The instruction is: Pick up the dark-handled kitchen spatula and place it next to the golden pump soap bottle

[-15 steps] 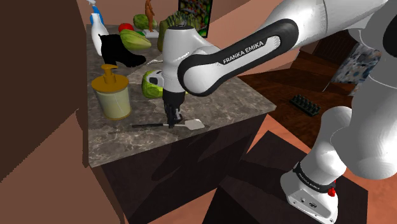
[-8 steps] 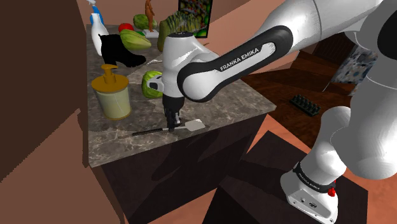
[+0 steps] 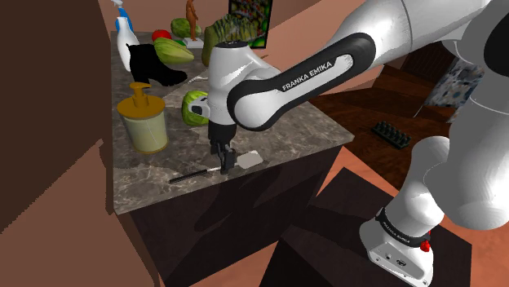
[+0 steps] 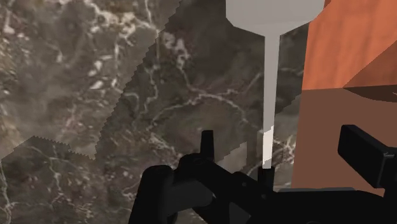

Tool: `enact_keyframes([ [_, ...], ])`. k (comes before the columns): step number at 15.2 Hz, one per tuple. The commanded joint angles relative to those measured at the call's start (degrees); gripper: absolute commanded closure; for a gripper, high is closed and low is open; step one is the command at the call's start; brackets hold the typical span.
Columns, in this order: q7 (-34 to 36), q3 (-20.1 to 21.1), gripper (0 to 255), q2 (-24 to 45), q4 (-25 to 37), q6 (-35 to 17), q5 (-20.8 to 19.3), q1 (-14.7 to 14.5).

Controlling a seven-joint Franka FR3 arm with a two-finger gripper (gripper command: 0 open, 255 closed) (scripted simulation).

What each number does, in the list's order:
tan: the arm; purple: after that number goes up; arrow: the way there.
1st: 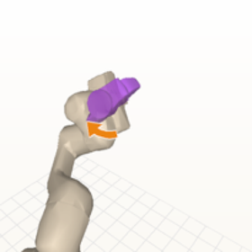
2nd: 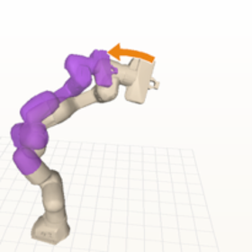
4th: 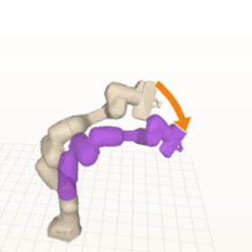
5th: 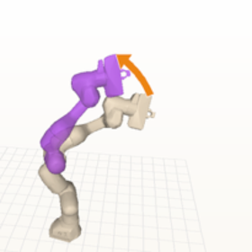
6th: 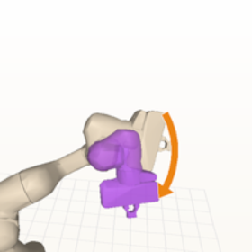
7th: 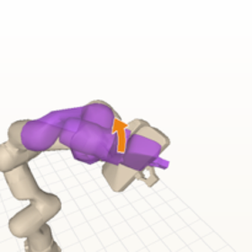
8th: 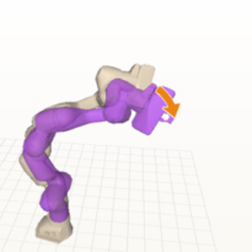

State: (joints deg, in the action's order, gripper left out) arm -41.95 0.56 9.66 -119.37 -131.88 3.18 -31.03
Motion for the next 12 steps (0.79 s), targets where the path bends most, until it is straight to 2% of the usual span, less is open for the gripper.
enact_keyframes([
  [1, 0.0, 0.0, 0, 0.0, 0.0, 0.0, 0.0, 0.0],
  [5, 0.12, -0.15, 0, -3.91, 2.68, 6.59, -0.2, 0.15],
  [12, 0.12, -0.15, 0, -3.91, 2.68, 6.59, -0.2, 0.15],
])
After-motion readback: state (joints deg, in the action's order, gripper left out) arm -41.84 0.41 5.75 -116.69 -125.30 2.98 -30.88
